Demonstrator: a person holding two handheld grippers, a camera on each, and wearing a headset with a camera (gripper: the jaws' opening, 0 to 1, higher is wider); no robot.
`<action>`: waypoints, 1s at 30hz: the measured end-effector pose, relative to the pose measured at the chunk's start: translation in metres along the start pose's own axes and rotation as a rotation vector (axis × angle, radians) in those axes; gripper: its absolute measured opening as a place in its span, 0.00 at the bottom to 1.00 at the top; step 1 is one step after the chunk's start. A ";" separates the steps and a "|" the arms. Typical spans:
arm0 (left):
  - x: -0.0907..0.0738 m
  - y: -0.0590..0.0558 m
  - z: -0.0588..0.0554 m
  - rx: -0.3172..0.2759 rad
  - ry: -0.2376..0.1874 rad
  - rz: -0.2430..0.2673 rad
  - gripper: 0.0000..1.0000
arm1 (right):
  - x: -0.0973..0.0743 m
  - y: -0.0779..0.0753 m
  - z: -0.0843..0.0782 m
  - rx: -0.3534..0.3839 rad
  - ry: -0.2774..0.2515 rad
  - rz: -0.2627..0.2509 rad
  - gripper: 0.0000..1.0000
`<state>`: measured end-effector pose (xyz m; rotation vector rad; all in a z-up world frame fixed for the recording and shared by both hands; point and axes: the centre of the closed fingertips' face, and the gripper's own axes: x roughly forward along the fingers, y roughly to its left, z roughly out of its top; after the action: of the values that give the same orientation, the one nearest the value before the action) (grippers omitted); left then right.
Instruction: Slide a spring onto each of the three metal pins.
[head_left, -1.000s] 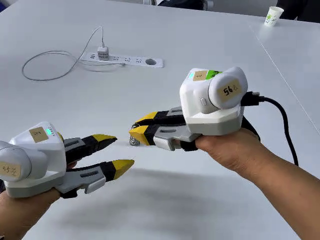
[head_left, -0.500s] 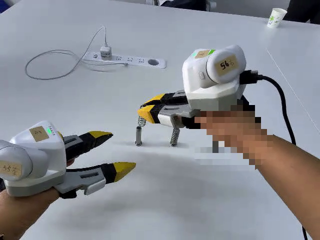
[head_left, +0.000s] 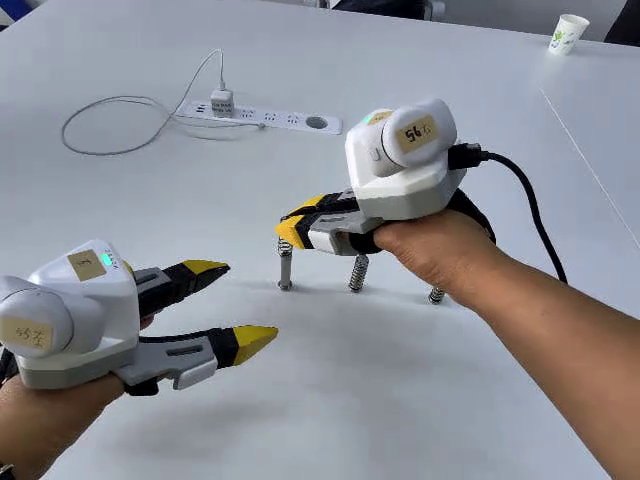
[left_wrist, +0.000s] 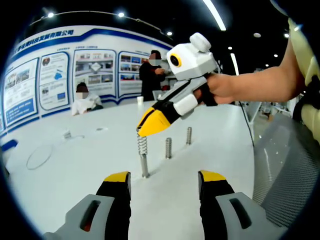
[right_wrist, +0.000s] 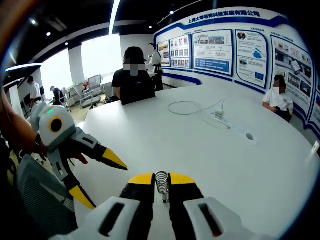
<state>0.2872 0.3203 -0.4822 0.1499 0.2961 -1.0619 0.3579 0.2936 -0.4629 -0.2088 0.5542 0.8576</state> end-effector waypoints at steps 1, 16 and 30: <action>0.000 0.000 0.000 0.000 0.000 0.000 0.55 | 0.002 -0.001 -0.001 0.001 0.001 -0.001 0.11; 0.000 0.002 -0.003 -0.006 0.007 0.002 0.55 | 0.016 -0.010 -0.020 0.024 0.022 -0.003 0.11; 0.000 0.004 -0.005 -0.009 0.012 0.005 0.55 | 0.026 -0.005 -0.040 0.032 0.062 -0.013 0.12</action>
<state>0.2900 0.3237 -0.4870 0.1493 0.3108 -1.0548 0.3598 0.2921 -0.5110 -0.2100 0.6236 0.8316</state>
